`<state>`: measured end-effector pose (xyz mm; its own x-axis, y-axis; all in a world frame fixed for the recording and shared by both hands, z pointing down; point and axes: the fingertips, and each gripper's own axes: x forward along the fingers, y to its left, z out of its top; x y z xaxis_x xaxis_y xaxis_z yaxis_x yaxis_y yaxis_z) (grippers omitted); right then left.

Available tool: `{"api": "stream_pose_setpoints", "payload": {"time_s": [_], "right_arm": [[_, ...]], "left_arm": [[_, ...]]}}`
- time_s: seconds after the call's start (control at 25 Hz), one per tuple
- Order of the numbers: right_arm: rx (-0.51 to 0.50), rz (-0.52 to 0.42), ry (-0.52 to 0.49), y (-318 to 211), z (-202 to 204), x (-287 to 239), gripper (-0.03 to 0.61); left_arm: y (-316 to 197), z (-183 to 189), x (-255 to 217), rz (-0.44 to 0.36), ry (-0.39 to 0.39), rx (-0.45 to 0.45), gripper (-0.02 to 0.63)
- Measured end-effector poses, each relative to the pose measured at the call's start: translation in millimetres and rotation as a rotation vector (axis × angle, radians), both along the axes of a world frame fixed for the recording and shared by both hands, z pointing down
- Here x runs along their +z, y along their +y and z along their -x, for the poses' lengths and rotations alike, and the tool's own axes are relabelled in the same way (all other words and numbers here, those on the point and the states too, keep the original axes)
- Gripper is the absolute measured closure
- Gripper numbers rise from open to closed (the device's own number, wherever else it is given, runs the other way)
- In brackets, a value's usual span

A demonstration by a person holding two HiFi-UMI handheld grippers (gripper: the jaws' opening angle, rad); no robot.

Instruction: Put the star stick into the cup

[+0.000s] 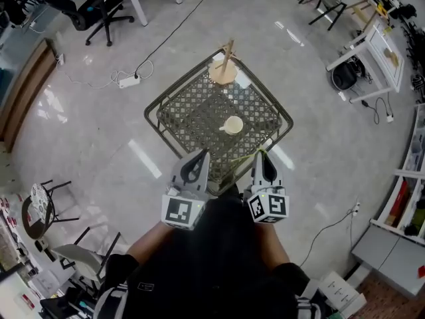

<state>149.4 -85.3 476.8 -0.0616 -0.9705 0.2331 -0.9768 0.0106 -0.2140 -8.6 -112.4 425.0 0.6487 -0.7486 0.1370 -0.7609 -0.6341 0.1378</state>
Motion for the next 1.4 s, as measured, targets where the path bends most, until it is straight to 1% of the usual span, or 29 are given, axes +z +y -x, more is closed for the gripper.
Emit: {"api": "stream_pose_setpoints", "payload": {"time_s": [0.16, 0.4, 0.6, 0.8, 1.04, 1.4], "right_arm": [[-0.042, 0.006, 0.009, -31, -13, 10, 0.557], [-0.089, 0.032, 0.021, -74, -26, 30, 0.557], [-0.117, 0.059, 0.031, -105, -34, 50, 0.557], [-0.146, 0.085, 0.044, -131, -31, 66, 0.557], [-0.156, 0.122, 0.041, -160, -33, 91, 0.557], [-0.162, 0.173, 0.048, -185, -34, 138, 0.557]], "left_arm": [[-19, -15, -4, -0.002, 0.003, -0.034, 0.598], [-41, -29, 3, 0.023, -0.003, -0.062, 0.598], [-58, -40, 7, 0.029, -0.007, -0.075, 0.598], [-72, -40, 9, 0.039, -0.011, -0.091, 0.598], [-88, -40, 11, 0.052, -0.018, -0.098, 0.598], [-103, -34, 17, 0.071, -0.028, -0.112, 0.598]]}}
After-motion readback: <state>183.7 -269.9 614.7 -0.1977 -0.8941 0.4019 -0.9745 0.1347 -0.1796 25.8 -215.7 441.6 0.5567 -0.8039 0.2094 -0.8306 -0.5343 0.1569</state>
